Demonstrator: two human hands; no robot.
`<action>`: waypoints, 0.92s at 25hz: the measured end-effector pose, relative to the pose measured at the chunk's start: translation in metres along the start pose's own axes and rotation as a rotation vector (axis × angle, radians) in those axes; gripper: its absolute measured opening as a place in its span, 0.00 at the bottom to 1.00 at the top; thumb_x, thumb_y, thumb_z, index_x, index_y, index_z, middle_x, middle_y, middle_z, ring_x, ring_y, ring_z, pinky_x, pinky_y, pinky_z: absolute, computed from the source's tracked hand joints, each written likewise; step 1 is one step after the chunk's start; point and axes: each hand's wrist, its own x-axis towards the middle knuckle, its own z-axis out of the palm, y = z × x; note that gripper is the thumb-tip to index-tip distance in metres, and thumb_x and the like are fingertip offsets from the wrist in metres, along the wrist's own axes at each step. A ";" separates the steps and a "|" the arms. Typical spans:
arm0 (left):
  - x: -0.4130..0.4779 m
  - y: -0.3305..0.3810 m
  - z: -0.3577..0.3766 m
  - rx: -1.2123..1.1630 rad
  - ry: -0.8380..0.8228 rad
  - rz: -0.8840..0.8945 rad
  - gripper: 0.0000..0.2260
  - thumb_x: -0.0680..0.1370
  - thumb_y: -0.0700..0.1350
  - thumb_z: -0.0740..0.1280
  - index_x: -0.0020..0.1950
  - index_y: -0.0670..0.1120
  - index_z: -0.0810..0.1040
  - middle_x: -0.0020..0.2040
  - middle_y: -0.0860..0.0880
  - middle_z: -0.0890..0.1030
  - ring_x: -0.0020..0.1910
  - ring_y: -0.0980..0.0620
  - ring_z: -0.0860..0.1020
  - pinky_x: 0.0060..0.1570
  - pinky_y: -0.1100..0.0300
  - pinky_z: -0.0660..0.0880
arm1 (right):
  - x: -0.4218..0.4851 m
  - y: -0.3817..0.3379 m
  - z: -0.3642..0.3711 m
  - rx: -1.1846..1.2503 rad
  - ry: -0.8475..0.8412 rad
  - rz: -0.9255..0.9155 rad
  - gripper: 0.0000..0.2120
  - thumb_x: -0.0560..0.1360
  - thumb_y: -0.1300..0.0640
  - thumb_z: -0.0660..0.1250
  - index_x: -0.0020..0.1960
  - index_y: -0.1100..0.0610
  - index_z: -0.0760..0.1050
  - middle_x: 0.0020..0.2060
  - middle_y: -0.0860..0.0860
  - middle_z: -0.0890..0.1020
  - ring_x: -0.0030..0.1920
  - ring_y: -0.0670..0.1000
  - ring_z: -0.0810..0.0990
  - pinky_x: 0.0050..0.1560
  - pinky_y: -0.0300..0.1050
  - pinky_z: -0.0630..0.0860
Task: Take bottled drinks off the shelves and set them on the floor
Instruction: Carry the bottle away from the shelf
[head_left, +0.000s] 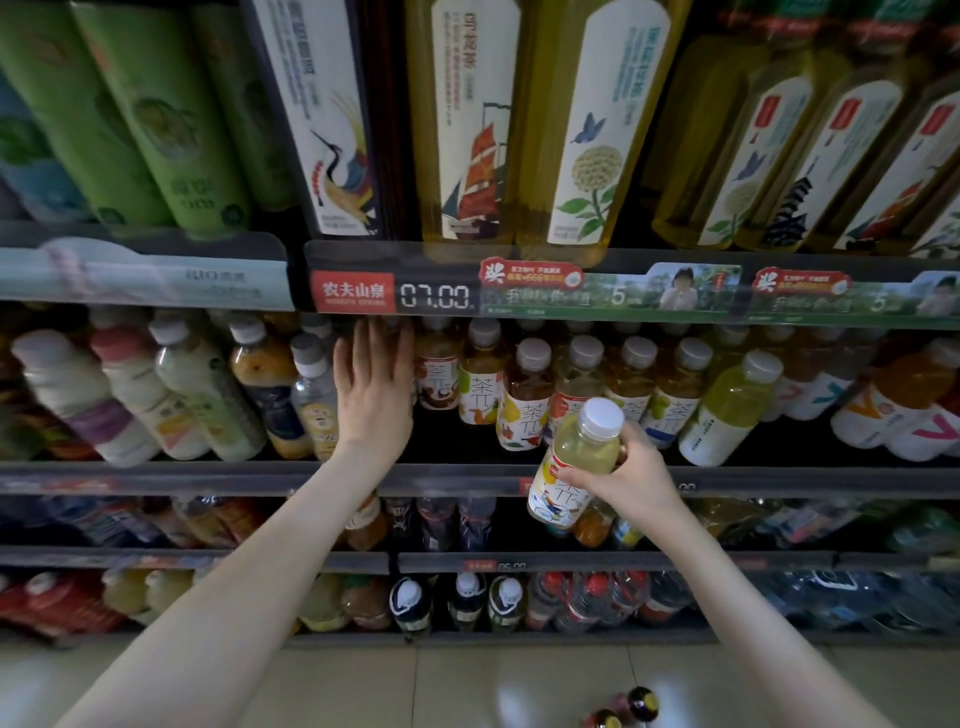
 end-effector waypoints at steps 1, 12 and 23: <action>0.002 -0.003 -0.001 -0.042 -0.015 0.002 0.30 0.69 0.37 0.69 0.71 0.36 0.65 0.66 0.30 0.68 0.65 0.30 0.67 0.64 0.35 0.63 | 0.002 -0.002 0.006 0.004 -0.009 -0.003 0.33 0.61 0.55 0.81 0.61 0.46 0.70 0.57 0.46 0.76 0.56 0.46 0.76 0.54 0.42 0.71; -0.021 -0.010 -0.015 -0.244 0.076 0.203 0.13 0.77 0.35 0.61 0.61 0.38 0.68 0.59 0.39 0.69 0.50 0.39 0.67 0.51 0.47 0.73 | 0.008 -0.030 0.039 0.017 -0.016 -0.087 0.30 0.63 0.57 0.81 0.59 0.47 0.70 0.54 0.43 0.74 0.52 0.36 0.73 0.48 0.29 0.68; -0.036 -0.030 -0.033 -0.626 -0.126 -0.195 0.22 0.80 0.46 0.63 0.70 0.36 0.65 0.62 0.36 0.76 0.60 0.37 0.75 0.50 0.50 0.73 | 0.015 -0.028 0.057 0.069 0.006 -0.079 0.29 0.63 0.59 0.80 0.59 0.48 0.70 0.53 0.44 0.77 0.52 0.41 0.76 0.53 0.37 0.71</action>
